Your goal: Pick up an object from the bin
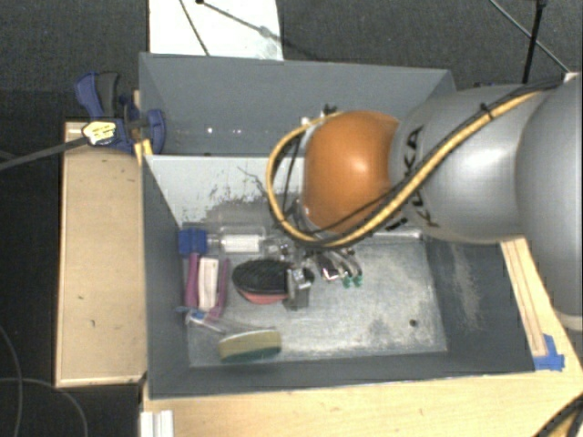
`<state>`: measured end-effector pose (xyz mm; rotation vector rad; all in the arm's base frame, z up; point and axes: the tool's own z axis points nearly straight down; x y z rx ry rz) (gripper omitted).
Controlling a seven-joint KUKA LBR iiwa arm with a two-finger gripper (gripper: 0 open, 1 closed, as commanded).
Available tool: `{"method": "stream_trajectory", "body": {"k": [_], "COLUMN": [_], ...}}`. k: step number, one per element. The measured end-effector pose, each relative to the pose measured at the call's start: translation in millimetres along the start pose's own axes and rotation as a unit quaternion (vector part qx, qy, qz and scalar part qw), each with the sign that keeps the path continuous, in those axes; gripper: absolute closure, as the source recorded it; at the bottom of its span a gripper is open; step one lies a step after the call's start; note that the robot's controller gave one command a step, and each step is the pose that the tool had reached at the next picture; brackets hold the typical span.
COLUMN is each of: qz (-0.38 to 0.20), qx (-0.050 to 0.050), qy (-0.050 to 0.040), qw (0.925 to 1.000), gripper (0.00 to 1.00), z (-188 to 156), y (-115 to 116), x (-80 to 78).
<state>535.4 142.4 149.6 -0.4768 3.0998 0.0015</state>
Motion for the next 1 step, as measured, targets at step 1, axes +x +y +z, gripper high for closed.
{"method": "stream_trajectory", "body": {"k": [1], "qz": [0.002], "qx": [0.0], "qy": [-0.0005], "qw": [1.0], "gripper": [1.0], "z": [-33.8], "y": [-0.1], "x": [-1.5]}}
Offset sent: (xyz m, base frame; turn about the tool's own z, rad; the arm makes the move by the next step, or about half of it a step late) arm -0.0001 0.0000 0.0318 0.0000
